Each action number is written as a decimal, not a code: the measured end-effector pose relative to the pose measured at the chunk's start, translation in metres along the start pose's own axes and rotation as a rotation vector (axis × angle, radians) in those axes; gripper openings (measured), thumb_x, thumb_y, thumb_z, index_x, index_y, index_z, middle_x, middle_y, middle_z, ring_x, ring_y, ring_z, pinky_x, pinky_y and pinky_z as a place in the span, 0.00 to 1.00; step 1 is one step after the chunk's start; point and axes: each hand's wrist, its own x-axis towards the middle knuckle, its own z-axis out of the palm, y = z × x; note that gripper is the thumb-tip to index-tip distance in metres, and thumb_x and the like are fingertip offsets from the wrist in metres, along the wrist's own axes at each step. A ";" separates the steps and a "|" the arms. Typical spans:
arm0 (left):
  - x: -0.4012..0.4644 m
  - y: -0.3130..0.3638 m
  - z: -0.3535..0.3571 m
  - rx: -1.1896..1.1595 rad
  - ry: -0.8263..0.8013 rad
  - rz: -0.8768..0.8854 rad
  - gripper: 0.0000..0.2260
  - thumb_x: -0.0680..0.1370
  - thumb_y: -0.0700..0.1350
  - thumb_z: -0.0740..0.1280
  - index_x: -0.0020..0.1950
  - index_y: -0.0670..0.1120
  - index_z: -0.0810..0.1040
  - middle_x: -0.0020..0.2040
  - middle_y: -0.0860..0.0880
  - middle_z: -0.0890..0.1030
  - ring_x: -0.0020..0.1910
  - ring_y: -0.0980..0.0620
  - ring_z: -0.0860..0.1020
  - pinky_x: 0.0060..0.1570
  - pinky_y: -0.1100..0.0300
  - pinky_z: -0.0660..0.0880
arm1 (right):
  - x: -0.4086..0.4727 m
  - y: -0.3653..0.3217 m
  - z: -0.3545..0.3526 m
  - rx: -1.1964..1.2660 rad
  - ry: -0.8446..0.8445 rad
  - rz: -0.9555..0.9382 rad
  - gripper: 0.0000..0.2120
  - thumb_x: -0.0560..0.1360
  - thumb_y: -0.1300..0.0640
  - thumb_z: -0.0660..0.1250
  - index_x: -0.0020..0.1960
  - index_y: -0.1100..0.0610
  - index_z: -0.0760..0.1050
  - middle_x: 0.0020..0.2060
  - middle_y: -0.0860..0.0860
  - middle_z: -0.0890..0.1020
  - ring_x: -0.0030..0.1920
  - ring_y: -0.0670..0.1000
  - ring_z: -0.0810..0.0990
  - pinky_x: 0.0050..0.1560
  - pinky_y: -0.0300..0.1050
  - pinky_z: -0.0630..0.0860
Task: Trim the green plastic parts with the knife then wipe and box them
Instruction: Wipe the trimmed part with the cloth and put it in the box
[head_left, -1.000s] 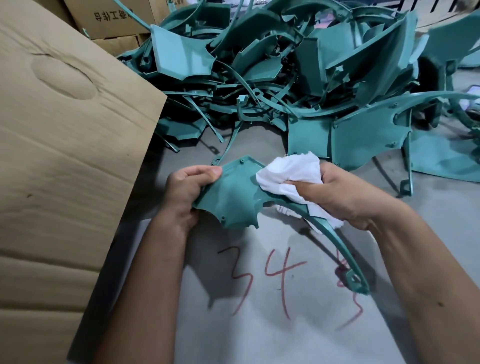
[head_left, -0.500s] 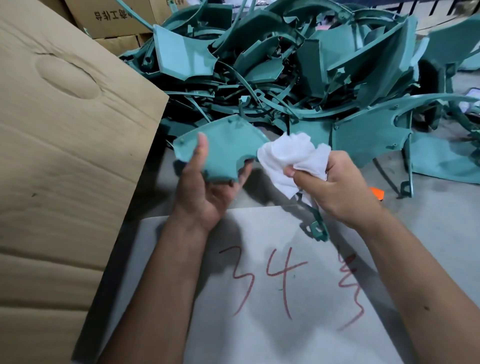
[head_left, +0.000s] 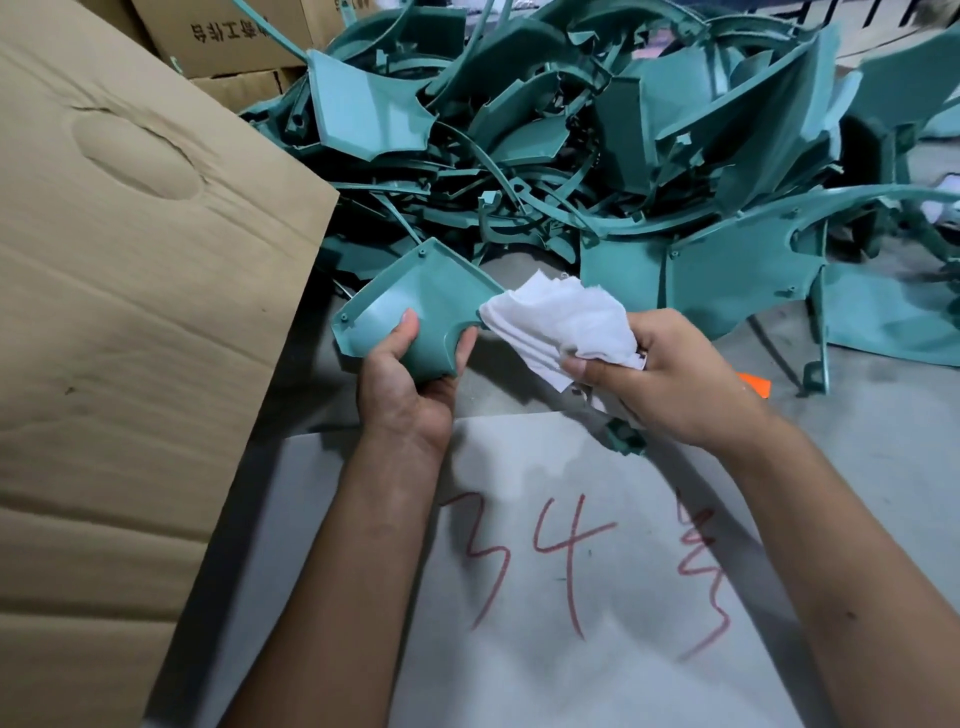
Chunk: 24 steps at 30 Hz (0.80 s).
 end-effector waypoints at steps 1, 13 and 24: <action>-0.001 -0.001 0.001 -0.008 -0.010 0.008 0.07 0.79 0.35 0.69 0.53 0.44 0.80 0.40 0.46 0.87 0.40 0.45 0.87 0.33 0.49 0.83 | -0.001 0.001 -0.001 0.026 0.010 -0.009 0.18 0.80 0.52 0.73 0.40 0.65 0.77 0.28 0.57 0.76 0.28 0.48 0.70 0.30 0.44 0.68; -0.006 -0.006 0.005 -0.020 -0.010 0.016 0.07 0.80 0.34 0.67 0.54 0.43 0.81 0.45 0.45 0.87 0.46 0.45 0.86 0.34 0.50 0.83 | -0.001 0.004 -0.006 0.372 0.103 0.133 0.17 0.77 0.44 0.70 0.47 0.59 0.83 0.32 0.58 0.80 0.29 0.50 0.76 0.30 0.40 0.70; 0.006 0.021 -0.005 -0.185 0.039 -0.051 0.11 0.79 0.36 0.68 0.61 0.36 0.80 0.48 0.39 0.84 0.34 0.44 0.85 0.28 0.59 0.80 | -0.002 -0.003 -0.015 0.592 0.277 0.290 0.05 0.76 0.54 0.74 0.49 0.55 0.85 0.39 0.54 0.86 0.35 0.55 0.83 0.37 0.46 0.77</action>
